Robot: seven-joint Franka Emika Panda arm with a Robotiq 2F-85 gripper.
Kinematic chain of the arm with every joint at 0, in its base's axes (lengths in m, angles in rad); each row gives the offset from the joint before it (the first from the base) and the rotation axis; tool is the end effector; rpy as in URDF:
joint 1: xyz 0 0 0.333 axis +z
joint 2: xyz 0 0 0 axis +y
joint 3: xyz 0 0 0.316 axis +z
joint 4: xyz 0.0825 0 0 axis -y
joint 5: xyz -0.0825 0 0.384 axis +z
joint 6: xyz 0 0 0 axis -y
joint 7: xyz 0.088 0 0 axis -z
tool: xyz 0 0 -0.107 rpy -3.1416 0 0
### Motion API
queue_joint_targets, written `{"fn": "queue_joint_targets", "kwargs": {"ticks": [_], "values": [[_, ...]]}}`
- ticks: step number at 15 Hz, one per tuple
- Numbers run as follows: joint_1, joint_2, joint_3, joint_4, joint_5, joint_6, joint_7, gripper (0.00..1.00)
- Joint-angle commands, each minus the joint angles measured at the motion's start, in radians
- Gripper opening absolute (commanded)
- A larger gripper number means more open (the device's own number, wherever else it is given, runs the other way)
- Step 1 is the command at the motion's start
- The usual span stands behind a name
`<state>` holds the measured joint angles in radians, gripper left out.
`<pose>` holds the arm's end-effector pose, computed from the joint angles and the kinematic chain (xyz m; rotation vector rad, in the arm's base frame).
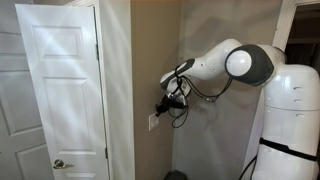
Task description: Flip the switch to turn off the light
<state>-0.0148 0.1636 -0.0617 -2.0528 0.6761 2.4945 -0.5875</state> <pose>0.6005 -0.0486 0.3867 -2.7326 -0.0305 -0.5662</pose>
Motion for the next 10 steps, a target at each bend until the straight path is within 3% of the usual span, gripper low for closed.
{"fn": "queue_joint_targets", "kwargs": {"ticks": [1,5,10], "values": [[-0.033,0.000,0.034,0.001,-0.011,0.001,0.008,0.01],[-0.033,0.000,0.034,0.002,-0.011,0.001,0.008,0.01],[-0.031,-0.026,0.061,-0.112,-0.008,0.068,-0.059,0.00]]}}
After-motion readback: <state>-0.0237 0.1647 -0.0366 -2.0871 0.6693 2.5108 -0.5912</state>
